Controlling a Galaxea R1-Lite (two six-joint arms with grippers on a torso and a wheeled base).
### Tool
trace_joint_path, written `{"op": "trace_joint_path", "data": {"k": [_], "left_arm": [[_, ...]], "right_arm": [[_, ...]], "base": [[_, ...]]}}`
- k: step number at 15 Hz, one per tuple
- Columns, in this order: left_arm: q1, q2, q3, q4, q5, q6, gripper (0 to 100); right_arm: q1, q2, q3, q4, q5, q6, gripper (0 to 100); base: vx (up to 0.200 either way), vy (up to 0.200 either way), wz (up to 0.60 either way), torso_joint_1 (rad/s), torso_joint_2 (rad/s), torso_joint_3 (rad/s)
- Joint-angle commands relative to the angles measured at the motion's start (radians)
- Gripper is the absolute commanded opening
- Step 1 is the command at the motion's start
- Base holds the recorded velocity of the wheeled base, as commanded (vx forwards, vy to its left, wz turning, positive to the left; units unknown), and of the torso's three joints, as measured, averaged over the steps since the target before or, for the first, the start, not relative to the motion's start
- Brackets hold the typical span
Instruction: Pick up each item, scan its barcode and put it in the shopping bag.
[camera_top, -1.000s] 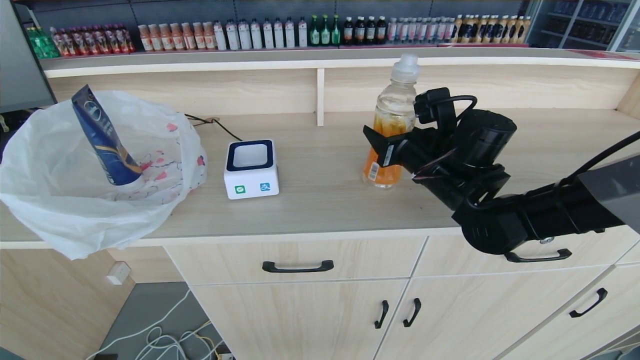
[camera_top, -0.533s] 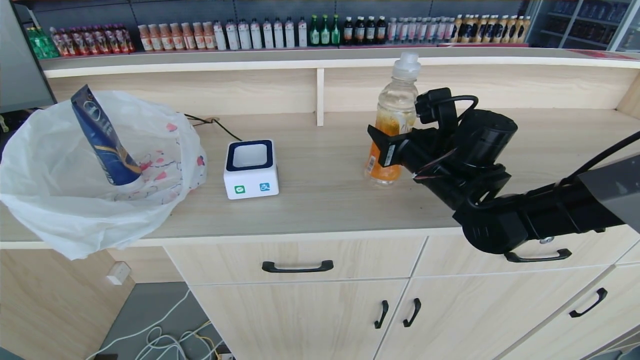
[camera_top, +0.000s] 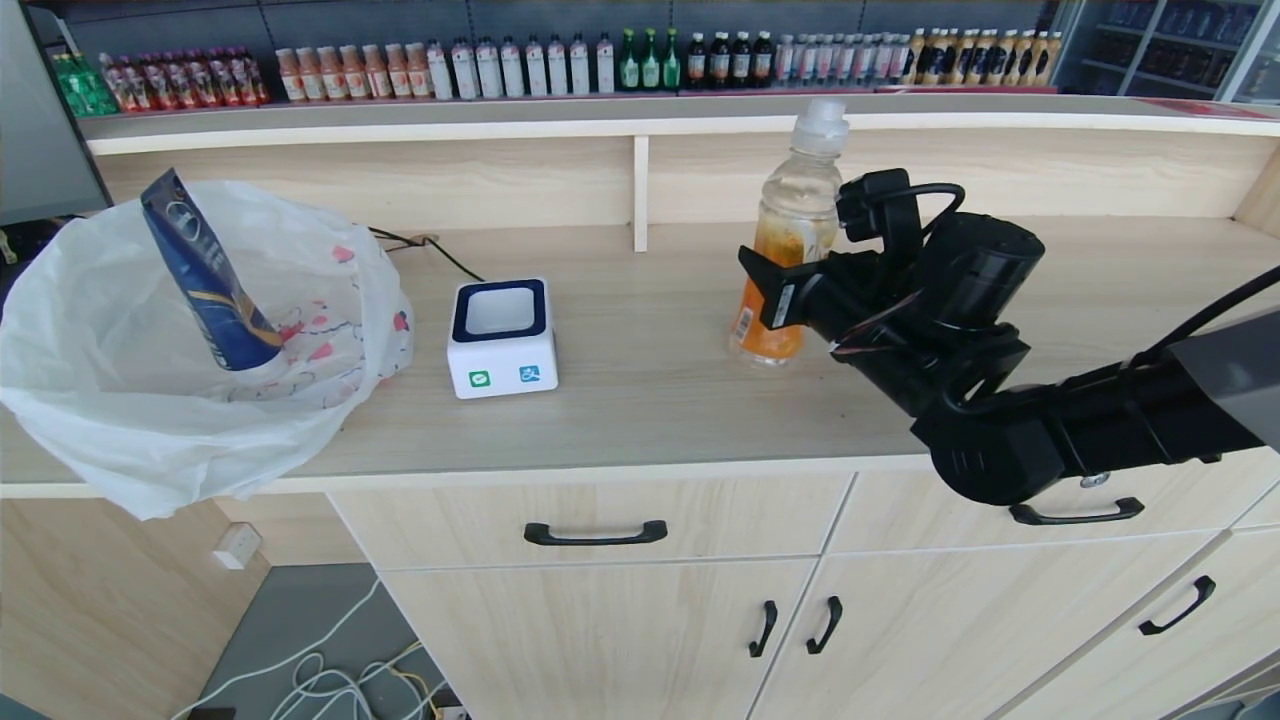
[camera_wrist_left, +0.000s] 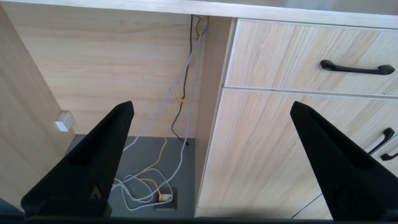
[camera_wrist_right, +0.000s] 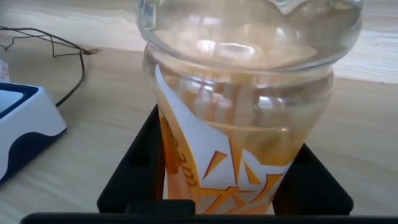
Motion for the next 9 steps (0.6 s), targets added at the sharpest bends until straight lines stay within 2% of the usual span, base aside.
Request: {"op": "trace_joint_path", "data": {"k": [1,6,9], "left_arm": [[0.0,0.0,0.0,0.0,0.0,-0.001,100],[0.0,0.0,0.0,0.0,0.0,-0.001,100],[0.0,0.0,0.0,0.0,0.0,-0.001,100]], "right_arm": [[0.003,-0.03,0.004,-0.003,0.0,-0.002,0],[0.008,-0.097,0.007,-0.002,0.0,-0.002,0],[0.017,-0.203,0.073,-0.002,0.002,-0.002,0]], "base": [[0.0,0.0,0.0,0.0,0.0,0.0],[0.0,0.0,0.0,0.0,0.0,0.0],[0.0,0.0,0.0,0.0,0.0,0.0]]}}
